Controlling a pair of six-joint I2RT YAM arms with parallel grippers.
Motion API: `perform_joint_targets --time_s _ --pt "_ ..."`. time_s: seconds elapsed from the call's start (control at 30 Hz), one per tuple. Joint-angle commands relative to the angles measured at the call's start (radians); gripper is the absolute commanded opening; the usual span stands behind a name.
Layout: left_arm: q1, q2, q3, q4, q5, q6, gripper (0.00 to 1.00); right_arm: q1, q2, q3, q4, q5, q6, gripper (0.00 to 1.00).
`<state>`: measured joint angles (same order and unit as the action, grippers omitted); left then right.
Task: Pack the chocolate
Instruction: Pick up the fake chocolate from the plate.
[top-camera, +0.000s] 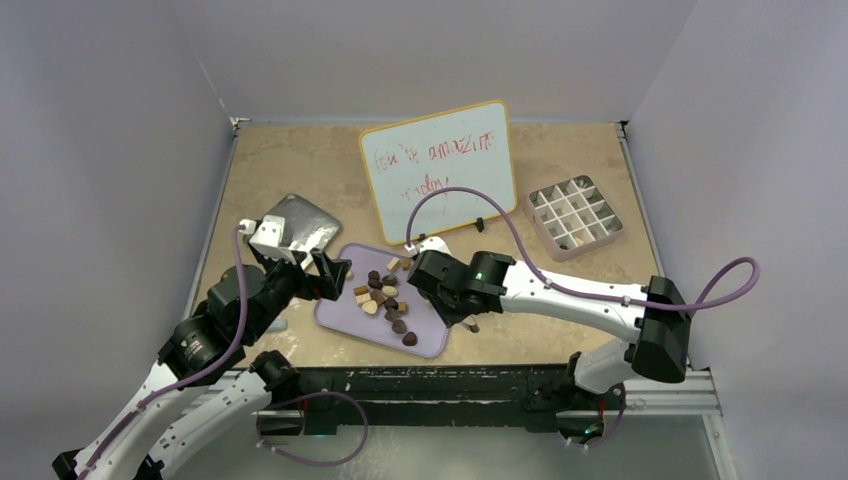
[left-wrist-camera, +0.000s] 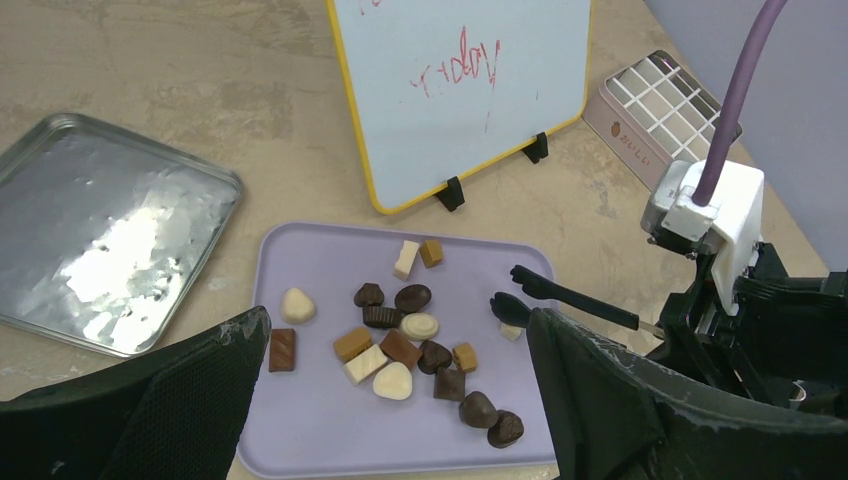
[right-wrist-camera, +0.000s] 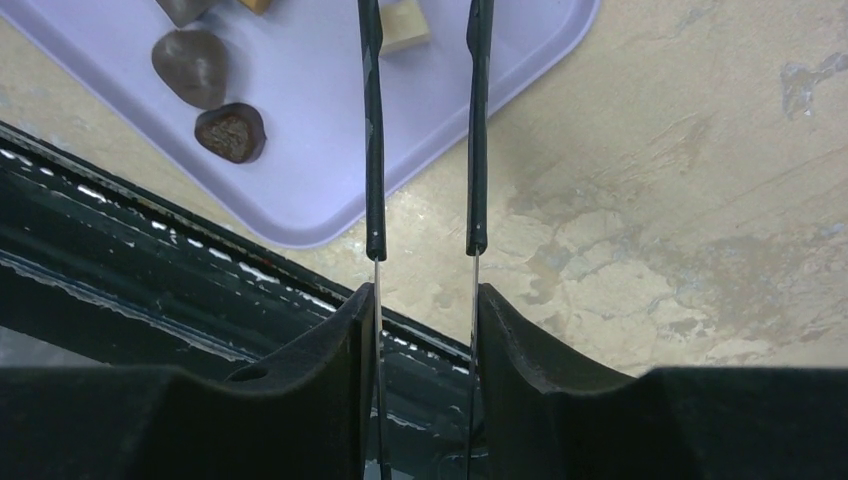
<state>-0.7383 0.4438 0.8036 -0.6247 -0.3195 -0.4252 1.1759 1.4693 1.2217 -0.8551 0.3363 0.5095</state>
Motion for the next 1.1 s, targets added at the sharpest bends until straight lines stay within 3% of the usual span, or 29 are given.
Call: perform_joint_targets --time_s 0.0,0.67,1.07 --pt "-0.003 0.006 -0.003 0.013 -0.007 0.017 1.00 -0.002 -0.019 -0.024 -0.019 -0.017 -0.030 0.41" --pt "-0.003 0.022 -0.002 0.016 -0.009 0.022 1.00 -0.001 0.024 -0.025 -0.010 -0.085 -0.078 0.39" --pt "-0.003 0.012 -0.002 0.010 -0.010 0.017 1.00 -0.002 0.050 0.022 -0.048 -0.062 -0.054 0.12"
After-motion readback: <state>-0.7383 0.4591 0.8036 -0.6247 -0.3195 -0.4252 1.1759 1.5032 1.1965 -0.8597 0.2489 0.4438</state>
